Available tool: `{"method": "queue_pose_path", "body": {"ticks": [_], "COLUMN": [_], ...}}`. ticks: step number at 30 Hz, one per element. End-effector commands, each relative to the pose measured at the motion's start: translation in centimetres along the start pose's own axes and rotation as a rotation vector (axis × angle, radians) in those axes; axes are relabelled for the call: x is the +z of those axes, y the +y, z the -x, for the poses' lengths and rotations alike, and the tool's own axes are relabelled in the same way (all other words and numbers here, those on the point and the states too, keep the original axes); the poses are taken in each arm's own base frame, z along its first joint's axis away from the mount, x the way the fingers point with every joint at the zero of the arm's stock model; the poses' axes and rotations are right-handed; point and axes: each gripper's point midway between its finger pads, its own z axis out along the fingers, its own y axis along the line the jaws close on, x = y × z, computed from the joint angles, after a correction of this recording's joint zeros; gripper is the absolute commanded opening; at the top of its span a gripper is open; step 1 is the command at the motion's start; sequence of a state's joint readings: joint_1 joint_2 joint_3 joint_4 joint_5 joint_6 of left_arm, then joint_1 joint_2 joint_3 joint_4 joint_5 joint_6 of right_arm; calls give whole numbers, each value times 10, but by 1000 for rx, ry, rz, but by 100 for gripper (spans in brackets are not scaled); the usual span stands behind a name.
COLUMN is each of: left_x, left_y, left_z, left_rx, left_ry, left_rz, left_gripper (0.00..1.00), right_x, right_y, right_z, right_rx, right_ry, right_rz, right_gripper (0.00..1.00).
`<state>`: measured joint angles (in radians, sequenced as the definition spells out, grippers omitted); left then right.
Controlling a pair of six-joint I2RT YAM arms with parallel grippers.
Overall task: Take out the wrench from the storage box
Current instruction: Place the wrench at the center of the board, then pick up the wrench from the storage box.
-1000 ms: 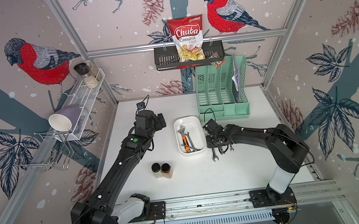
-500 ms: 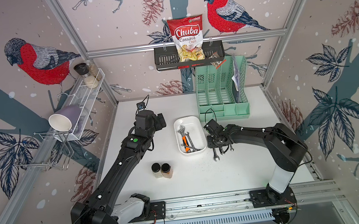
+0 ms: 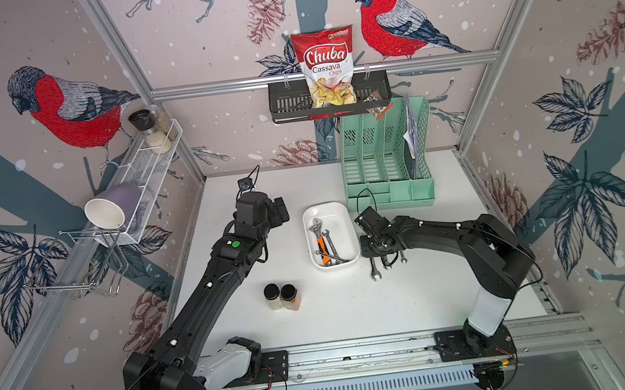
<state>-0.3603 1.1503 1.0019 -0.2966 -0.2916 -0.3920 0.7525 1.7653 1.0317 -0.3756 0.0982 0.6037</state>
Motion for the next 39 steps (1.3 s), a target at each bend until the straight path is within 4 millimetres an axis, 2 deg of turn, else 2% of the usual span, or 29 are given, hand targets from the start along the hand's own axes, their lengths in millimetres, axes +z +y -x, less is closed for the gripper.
{"method": "queue_pose_path", "body": {"ticks": [1, 9, 13, 17, 19, 20, 24, 27, 34, 39], "left_x": [-2, -4, -5, -8, -10, -8, -8, -9, -12, -16], "left_y": [0, 0, 0, -4, -7, -5, 4, -2, -6, -3], "left_z": [8, 9, 11, 15, 18, 11, 13, 16, 16, 15], "left_rx": [-2, -4, -5, 7, 13, 22, 9, -3, -23, -34], "left_ry": [-31, -35, -43, -55, -67, -56, -74, -74, -72, -91], "left_rz": [4, 2, -3, -26, -47, -47, -34, -73, -104, -86], "left_gripper": [95, 95, 95, 95, 95, 96, 95, 95, 95, 96], "right_x": [-8, -24, -47, -71, -81, -85, -101, -109, -103, -91], "right_y": [1, -7, -12, -6, 3, 9, 39, 60, 116, 130], "right_z": [6, 15, 30, 42, 46, 47, 46, 46, 36, 38], "right_rx": [-6, -10, -24, -85, -112, -123, -187, -222, -295, -358], "right_ry": [-20, -52, -102, -145, -172, -181, -217, -251, -229, -221], "right_rz": [-5, -44, -68, -59, -38, -20, 43, 77, 172, 176], "right_gripper": [26, 29, 29, 30, 30, 30, 32, 33, 37, 37]}}
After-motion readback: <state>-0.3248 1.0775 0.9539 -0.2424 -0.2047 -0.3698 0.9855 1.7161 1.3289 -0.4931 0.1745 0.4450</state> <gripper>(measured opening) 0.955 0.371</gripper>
